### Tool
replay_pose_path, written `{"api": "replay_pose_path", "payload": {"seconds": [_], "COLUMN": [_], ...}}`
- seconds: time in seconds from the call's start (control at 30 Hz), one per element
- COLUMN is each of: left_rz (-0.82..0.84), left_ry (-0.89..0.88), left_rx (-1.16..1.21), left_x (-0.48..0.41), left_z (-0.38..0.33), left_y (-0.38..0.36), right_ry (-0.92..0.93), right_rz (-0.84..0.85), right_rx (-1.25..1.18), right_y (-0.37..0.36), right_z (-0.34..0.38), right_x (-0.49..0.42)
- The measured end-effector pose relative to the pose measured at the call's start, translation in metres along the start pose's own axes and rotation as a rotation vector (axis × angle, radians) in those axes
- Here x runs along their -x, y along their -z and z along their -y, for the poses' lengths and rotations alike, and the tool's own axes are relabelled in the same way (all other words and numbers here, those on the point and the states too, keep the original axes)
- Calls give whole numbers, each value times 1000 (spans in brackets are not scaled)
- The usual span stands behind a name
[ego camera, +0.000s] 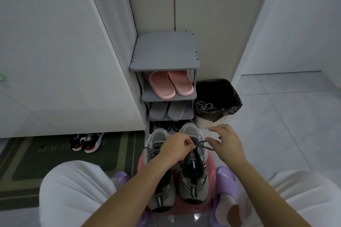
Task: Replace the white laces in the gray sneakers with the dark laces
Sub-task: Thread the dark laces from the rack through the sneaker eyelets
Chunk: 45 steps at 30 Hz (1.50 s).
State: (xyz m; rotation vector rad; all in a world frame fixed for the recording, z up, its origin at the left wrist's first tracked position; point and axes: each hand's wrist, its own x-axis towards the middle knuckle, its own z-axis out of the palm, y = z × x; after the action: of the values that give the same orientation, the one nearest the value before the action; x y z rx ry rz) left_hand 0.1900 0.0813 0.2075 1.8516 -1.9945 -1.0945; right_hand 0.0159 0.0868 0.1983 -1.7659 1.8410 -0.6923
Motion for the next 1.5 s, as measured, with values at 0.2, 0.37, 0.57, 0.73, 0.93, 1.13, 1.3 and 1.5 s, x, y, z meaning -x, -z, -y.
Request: {"api": "replay_pose_path", "payload": {"seconds": [0.2, 0.37, 0.57, 0.73, 0.93, 1.13, 1.3, 1.5], "left_rz": [-63, -107, -34, -29, -53, -82, -68, -45], "left_ry": [25, 11, 49, 58, 66, 105, 118, 98], "left_rx": [0, -22, -194, -190, -171, -130, -111, -169], "left_x": [-3, -7, -5, -2, -3, -6, -11, -11], "left_z": [-8, -8, 2, 3, 3, 5, 3, -1], "left_y": [-6, -8, -23, -27, -31, -35, -33, -34], "right_ry": [69, -22, -22, 12, 52, 59, 56, -82], "right_rz": [300, 164, 236, 227, 259, 289, -16, 101], "right_rx": [-23, 10, 161, 192, 304, 358, 278, 309], "right_y": [-15, -9, -13, -20, -17, -27, -31, -42], "right_z": [3, -11, -19, -15, -13, -2, -8, 5], "right_x": [8, 0, -1, -4, -7, -4, 18, 39]}}
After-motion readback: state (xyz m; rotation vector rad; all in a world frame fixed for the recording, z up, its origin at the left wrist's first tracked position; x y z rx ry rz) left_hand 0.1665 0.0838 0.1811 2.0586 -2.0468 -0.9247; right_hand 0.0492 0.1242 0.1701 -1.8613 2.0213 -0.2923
